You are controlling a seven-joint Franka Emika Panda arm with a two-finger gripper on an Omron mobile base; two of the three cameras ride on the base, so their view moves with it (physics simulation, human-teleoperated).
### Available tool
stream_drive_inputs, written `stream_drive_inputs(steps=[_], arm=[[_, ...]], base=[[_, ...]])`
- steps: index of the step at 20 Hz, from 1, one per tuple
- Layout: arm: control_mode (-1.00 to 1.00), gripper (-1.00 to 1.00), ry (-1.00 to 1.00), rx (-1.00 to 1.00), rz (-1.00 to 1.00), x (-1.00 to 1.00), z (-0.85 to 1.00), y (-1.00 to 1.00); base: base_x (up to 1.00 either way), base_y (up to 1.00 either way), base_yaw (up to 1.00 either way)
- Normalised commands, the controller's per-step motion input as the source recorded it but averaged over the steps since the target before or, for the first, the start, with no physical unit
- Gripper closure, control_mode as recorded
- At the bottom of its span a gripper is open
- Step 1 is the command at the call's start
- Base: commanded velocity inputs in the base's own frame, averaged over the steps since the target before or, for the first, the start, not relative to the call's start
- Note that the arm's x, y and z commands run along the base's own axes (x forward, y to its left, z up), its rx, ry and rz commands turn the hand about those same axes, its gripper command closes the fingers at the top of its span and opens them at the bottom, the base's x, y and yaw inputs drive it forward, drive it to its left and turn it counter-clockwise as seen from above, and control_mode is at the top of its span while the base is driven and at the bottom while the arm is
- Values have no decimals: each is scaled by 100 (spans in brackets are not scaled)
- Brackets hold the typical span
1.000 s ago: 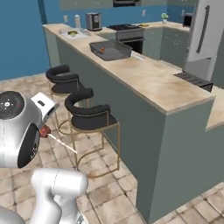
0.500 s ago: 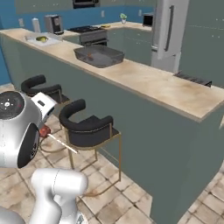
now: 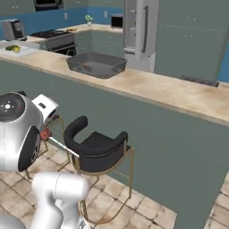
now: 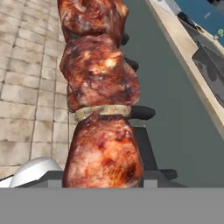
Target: Place the cold items (lemon and cucumber) from the fridge in one tupperware on the dining counter. Place the warm items (kebab skewer and hot dog) in the stove area in another tupperware.
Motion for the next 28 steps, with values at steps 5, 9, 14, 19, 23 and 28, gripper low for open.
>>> stream_drive_inputs(steps=[5, 9, 14, 19, 23, 28], arm=[[100, 100, 0, 0, 0, 0, 0, 0], [100, 100, 0, 0, 0, 0, 0, 0], [100, 100, 0, 0, 0, 0, 0, 0], [100, 100, 0, 0, 0, 0, 0, 0], [100, 100, 0, 0, 0, 0, 0, 0], [100, 100, 0, 0, 0, 0, 0, 0]], base=[[14, 100, -33], [15, 100, -35], [34, 100, -42], [53, 89, -45], [77, 33, -52], [80, 44, -42]])
